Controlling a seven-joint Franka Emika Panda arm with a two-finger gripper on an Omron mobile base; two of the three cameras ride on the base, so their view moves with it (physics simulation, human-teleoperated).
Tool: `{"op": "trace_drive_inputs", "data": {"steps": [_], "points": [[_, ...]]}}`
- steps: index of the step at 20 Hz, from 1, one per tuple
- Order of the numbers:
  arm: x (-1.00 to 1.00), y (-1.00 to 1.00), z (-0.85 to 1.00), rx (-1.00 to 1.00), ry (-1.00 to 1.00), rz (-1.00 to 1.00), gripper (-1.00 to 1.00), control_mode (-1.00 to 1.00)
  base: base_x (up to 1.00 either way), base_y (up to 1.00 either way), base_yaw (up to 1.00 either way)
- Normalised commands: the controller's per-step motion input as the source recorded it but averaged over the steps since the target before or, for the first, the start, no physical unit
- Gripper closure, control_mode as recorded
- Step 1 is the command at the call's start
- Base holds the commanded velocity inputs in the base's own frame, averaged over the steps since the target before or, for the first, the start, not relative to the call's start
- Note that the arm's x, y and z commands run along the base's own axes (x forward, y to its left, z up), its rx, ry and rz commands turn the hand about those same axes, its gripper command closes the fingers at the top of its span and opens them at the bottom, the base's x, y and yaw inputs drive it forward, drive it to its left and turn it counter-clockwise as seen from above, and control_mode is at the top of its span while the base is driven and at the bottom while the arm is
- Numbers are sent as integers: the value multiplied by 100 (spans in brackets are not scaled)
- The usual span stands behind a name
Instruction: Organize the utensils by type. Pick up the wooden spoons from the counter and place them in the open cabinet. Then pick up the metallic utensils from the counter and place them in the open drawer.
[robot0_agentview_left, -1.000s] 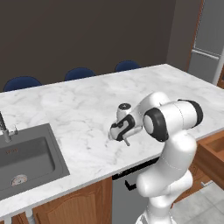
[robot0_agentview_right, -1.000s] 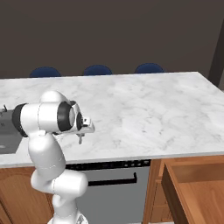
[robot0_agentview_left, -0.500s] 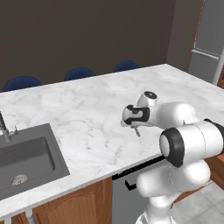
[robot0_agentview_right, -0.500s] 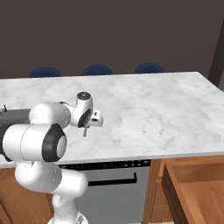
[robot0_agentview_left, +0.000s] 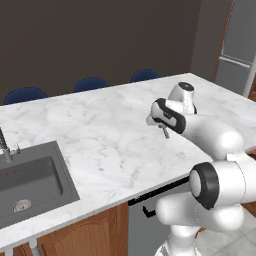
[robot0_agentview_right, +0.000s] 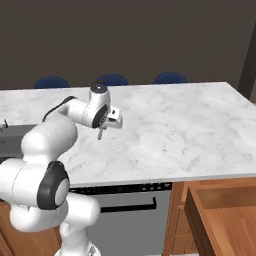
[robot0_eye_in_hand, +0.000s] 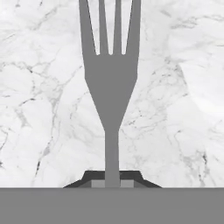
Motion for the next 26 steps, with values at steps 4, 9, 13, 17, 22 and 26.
{"op": "trace_drive_inputs", "data": {"steps": [4, 9, 13, 17, 22, 26], "points": [[-28, -6, 100, -6, 0, -7, 100, -100, 0, 0, 0], [-64, -17, 88, -3, 0, -11, 100, -100, 0, 0, 0], [-81, -19, 51, 0, -2, -13, 100, -100, 0, 0, 0], [-70, -4, 20, 0, -7, -7, 100, -100, 0, 0, 0], [-59, 0, 2, 0, -12, -2, 100, -100, 0, 0, 0], [-39, 0, 3, 0, -13, 0, 100, -100, 0, 0, 0]]}}
